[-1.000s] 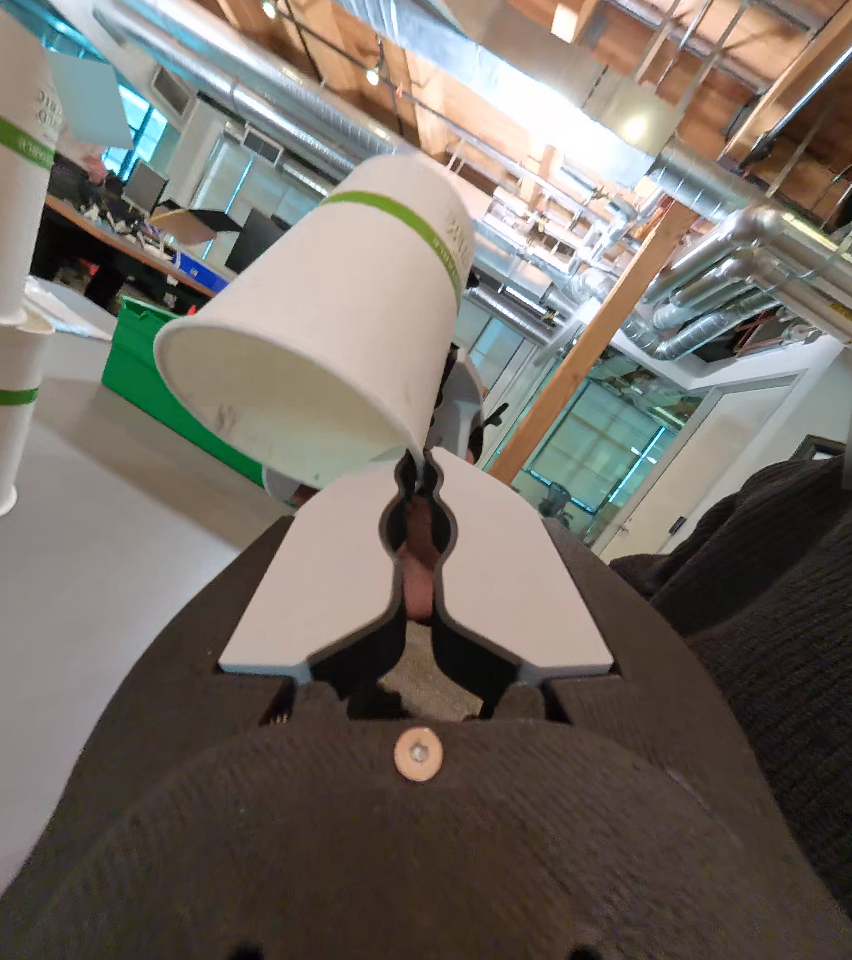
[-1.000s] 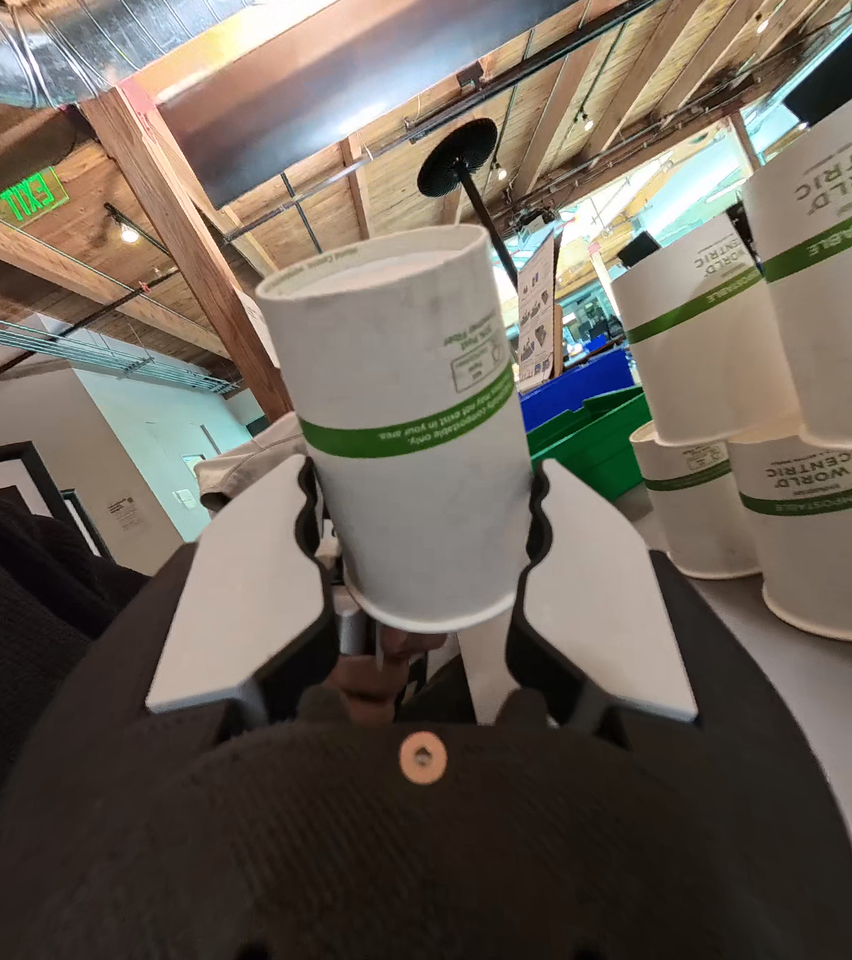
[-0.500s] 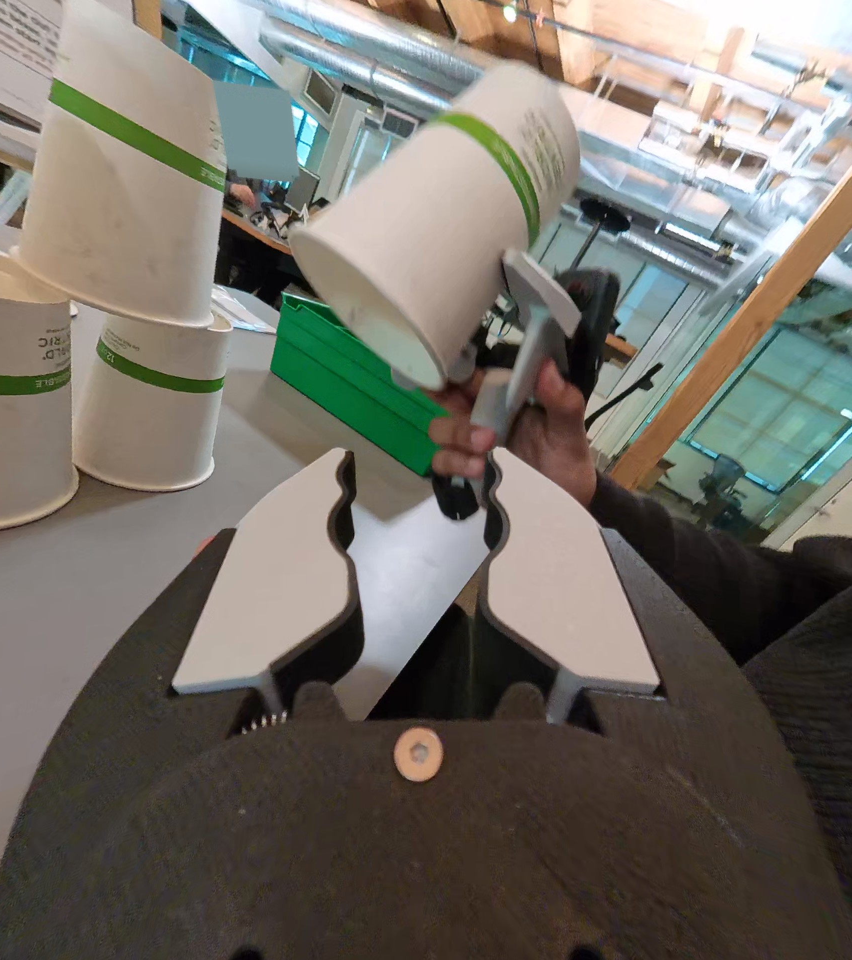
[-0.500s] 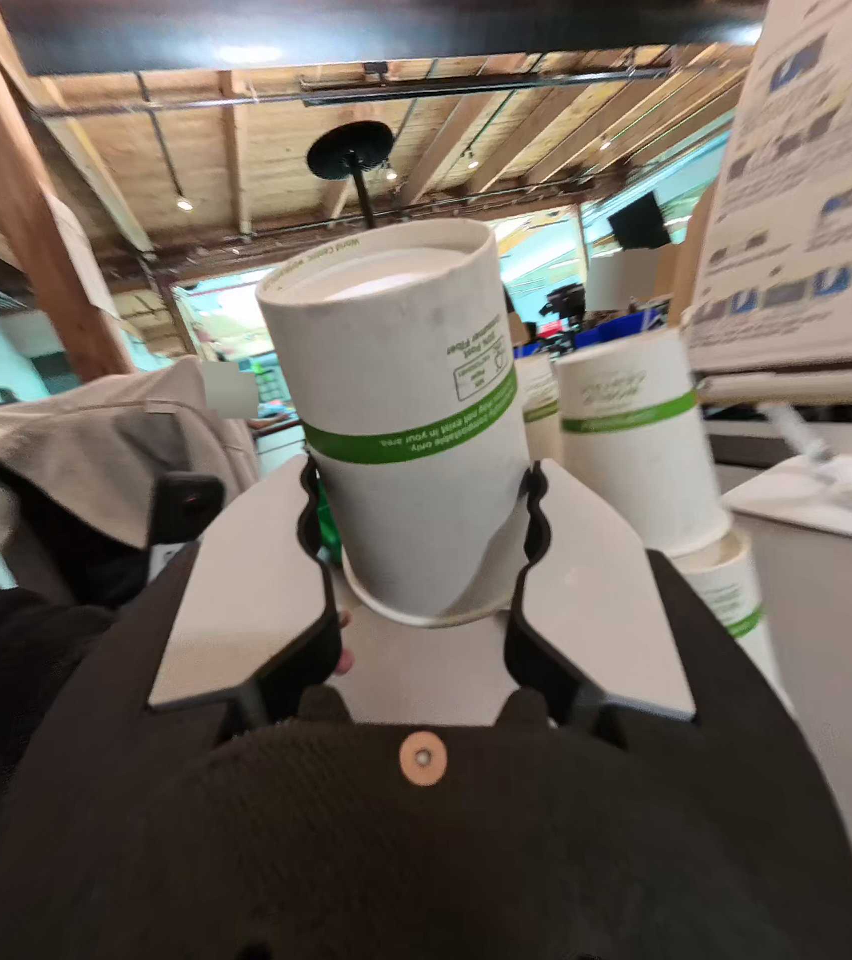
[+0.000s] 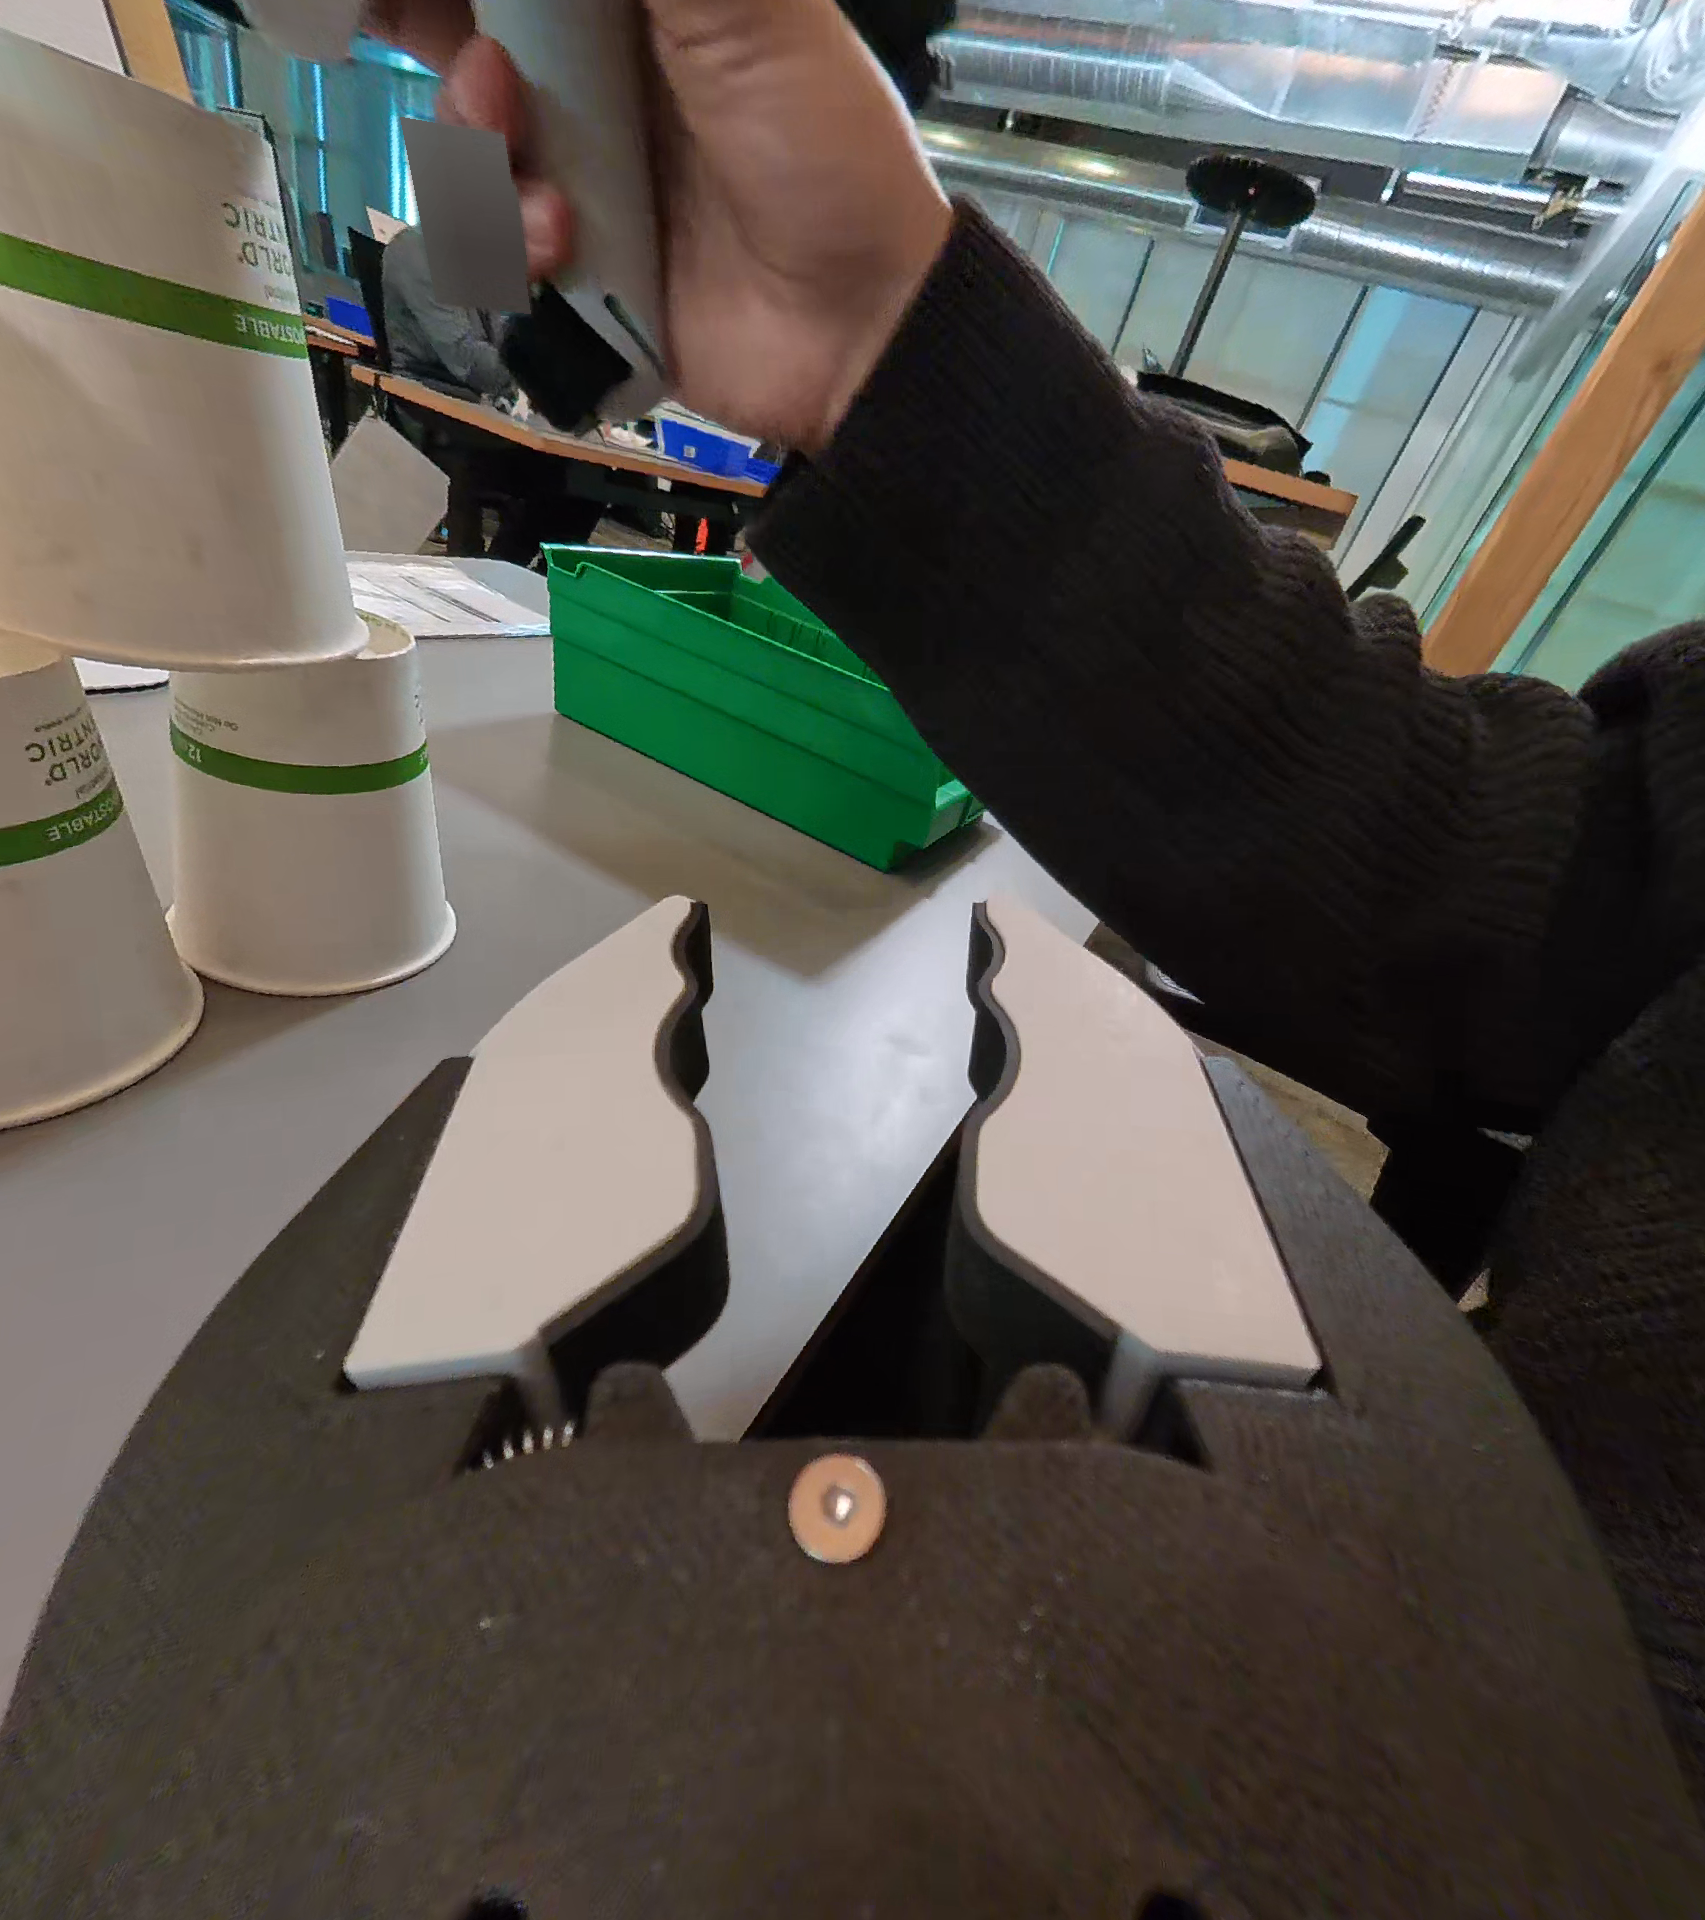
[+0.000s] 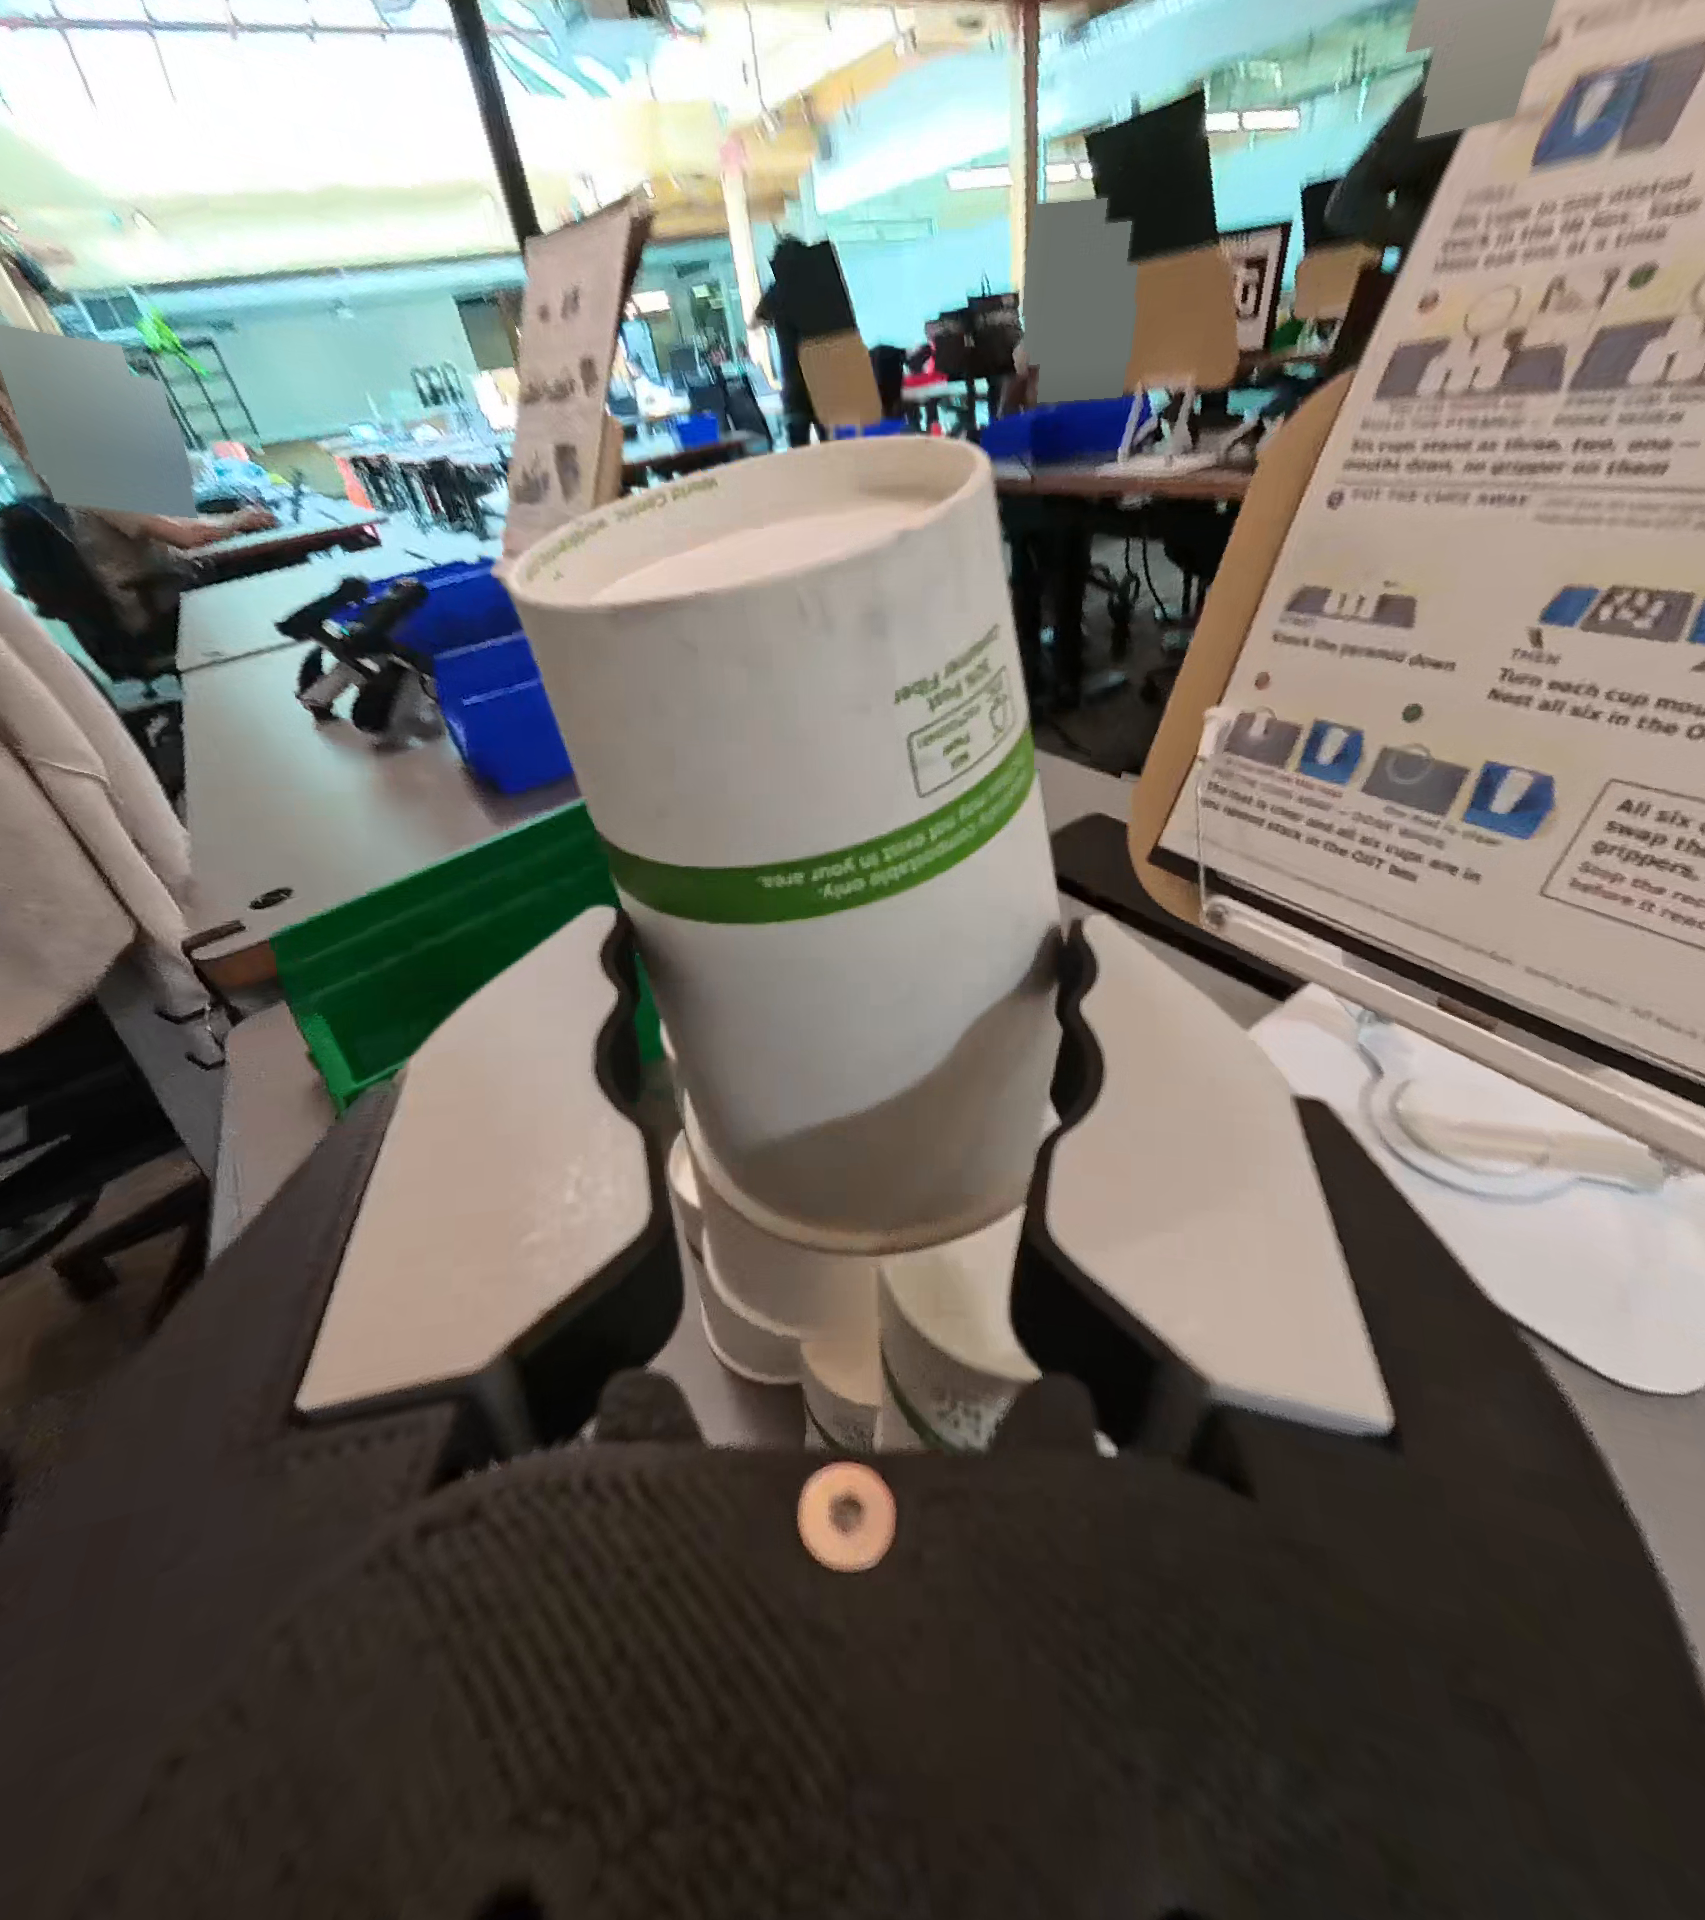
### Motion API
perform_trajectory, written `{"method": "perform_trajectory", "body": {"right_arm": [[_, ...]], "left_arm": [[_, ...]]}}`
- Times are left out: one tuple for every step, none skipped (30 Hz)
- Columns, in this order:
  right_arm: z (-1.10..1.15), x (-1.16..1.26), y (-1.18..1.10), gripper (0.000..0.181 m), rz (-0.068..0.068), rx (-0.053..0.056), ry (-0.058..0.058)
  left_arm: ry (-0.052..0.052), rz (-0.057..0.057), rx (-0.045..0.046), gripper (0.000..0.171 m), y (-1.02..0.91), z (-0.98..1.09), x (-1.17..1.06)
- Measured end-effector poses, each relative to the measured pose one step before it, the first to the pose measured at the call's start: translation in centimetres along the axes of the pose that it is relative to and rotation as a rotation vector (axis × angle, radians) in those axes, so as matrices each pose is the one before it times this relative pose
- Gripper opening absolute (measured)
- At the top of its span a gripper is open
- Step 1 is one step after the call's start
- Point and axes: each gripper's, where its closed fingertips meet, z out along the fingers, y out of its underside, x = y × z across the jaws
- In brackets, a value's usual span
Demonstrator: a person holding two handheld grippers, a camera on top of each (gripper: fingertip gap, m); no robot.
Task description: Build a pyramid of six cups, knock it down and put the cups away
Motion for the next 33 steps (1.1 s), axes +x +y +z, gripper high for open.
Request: {"method": "perform_trajectory", "body": {"right_arm": [[0.492, 0.229, 0.203, 0.079, 0.0074, -0.0184, 0.0077], [0.361, 0.123, 0.069, 0.079, 0.0101, -0.0047, 0.0049], [0.256, 0.031, 0.025, 0.079, 0.0079, -0.0013, 0.0022], [0.199, -0.006, 0.055, 0.079, 0.0015, -0.0071, 0.0033], [0.149, 0.011, 0.107, 0.079, -0.0066, -0.0115, 0.0078], [0.132, 0.011, 0.113, 0.079, -0.0134, -0.0122, 0.0094], [0.1, -0.003, 0.143, 0.079, -0.016, -0.0128, 0.0099], [0.095, 0.013, 0.138, 0.079, -0.0159, -0.0122, 0.0108], [0.06, -0.009, 0.097, 0.08, -0.0162, -0.0087, 0.0087], [0.027, -0.037, 0.062, 0.08, -0.0146, -0.005, 0.006], [0.027, -0.043, 0.043, 0.08, -0.0109, -0.0022, 0.0033], [0.031, -0.021, 0.05, 0.08, -0.0063, -0.0016, 0.0026], [0.041, -0.038, 0.065, 0.08, -0.0029, -0.0008, -0.0008], [0.059, -0.067, 0.059, 0.08, -0.0016, 0.0011, -0.0051], [0.035, 0.039, 0.116, 0.08, -0.0023, -0.0034, 0.0031], [-0.002, 0.049, 0.073, 0.08, -0.0047, -0.0034, 0.0059], [-0.056, 0.007, 0.0, 0.08, -0.007, -0.0014, 0.005], [-0.127, 0.117, -0.045, 0.081, -0.0065, -0.0001, 0.0124], [-0.181, 0.131, -0.073, 0.084, -0.005, 0.0013, 0.0126], [-0.217, 0.043, -0.073, 0.085, -0.0035, 0.0018, 0.0042], [-0.225, 0.034, -0.043, 0.087, -0.0003, 0.001, 0.0007], [-0.235, 0.035, -0.004, 0.089, 0.0027, -0.0004, 0.0002], [-0.3, 0.035, -0.022, 0.09, 0.0042, 0.0003, -0.001], [-0.413, 0.005, -0.109, 0.091, 0.0055, 0.0051, -0.0012], [-0.541, -0.05, -0.169, 0.093, 0.0048, 0.0102, -0.0009], [-0.699, -0.073, -0.199, 0.093, 0.0, 0.0145, -0.0002], [-0.844, -0.107, -0.221, 0.092, -0.0059, 0.0207, 0.0006], [-0.984, -0.098, -0.236, 0.091, -0.0113, 0.0291, 0.0013], [-1.082, -0.008, -0.115, 0.089, -0.0159, 0.0315, 0.0056], [-1.119, 0.168, 0.214, 0.083, -0.0153, 0.0211, 0.0152], [-1.113, 0.354, 0.641, 0.078, -0.0054, 0.0069, 0.0242], [-1.058, 0.379, 1.035, 0.075, 0.0055, -0.0048, 0.0213], [-0.981, 0.316, 1.322, 0.073, 0.0098, -0.0083, 0.0136]], "left_arm": [[0.0031, -0.0026, -0.00108, 0.048, -0.008, -0.04, 0.02], [0.0053, -0.0045, -0.00177, 0.048, 0.002, -0.038, 0.03], [0.0066, -0.0066, -0.00104, 0.048, -0.005, -0.054, 0.037], [0.0058, -0.0092, -0.00055, 0.048, -0.023, -0.053, 0.01], [0.0045, -0.0127, 0.00123, 0.048, -0.038, -0.057, -0.018], [0.0031, -0.0172, 0.00269, 0.048, -0.043, -0.037, -0.05], [0.0028, -0.0225, 0.00289, 0.048, -0.05, -0.038, -0.077], [0.0027, -0.0273, 0.00426, 0.048, -0.076, -0.023, -0.077], [0.0022, -0.0295, 0.00646, 0.048, -0.103, -0.043, -0.093], [0.0012, -0.0277, 0.00737, 0.048, -0.119, -0.047, -0.103], [-0.0006, -0.0229, 0.0064, 0.048, -0.099, -0.052, -0.126], [-0.0026, -0.0172, 0.00478, 0.048, -0.075, -0.038, -0.155], [-0.0036, -0.0112, 0.00262, 0.048, -0.048, -0.018, -0.164], [-0.0054, -0.0062, 0.00097, 0.048, -0.023, -0.009, -0.173], [-0.005, -0.0033, -0.00012, 0.048, 0.011, 0.006, -0.131], [-0.0017, -0.0014, -0.00275, 0.048, 0.052, 0.004, -0.069], [0.0081, 0.0005, -0.00508, 0.045, 0.082, 0.016, 0.104], [0.0102, 0.001, -0.00518, 0.043, 0.087, 0.022, 0.155], [0.0027, 0.002, -0.0041, 0.043, 0.081, 0.034, 0.086], [0.0012, 0.0067, -0.00261, 0.043, 0.071, 0.034, 0.073], [0.0004, 0.0099, -0.0031, 0.043, 0.085, 0.043, 0.056], [-0.0008, 0.0105, -0.00442, 0.043, 0.095, 0.043, 0.045], [-0.0006, 0.0087, -0.00403, 0.043, 0.072, 0.043, 0.03], [0.0, 0.0059, -0.00213, 0.043, 0.042, 0.027, 0.028], [-0.0003, 0.0037, -0.00105, 0.043, 0.028, 0.022, 0.019], [-0.0009, 0.0023, -0.00087, 0.043, 0.02, 0.006, -0.011], [-0.0022, 0.0025, -0.0013, 0.043, 0.025, 0.003, -0.03], [-0.0032, 0.0037, -0.00048, 0.043, 0.001, -0.008, -0.056], [-0.0032, 0.0051, 0.00082, 0.043, -0.034, -0.034, -0.055], [-0.0033, 0.006, 0.00192, 0.043, -0.036, -0.032, -0.059], [-0.0032, 0.0056, 0.00156, 0.043, -0.03, -0.026, -0.05], [-0.0022, 0.0033, -0.00013, 0.043, 0.005, -0.005, -0.069], [-0.0007, 0.0003, -0.00176, 0.043, 0.045, 0.019, -0.037]]}}
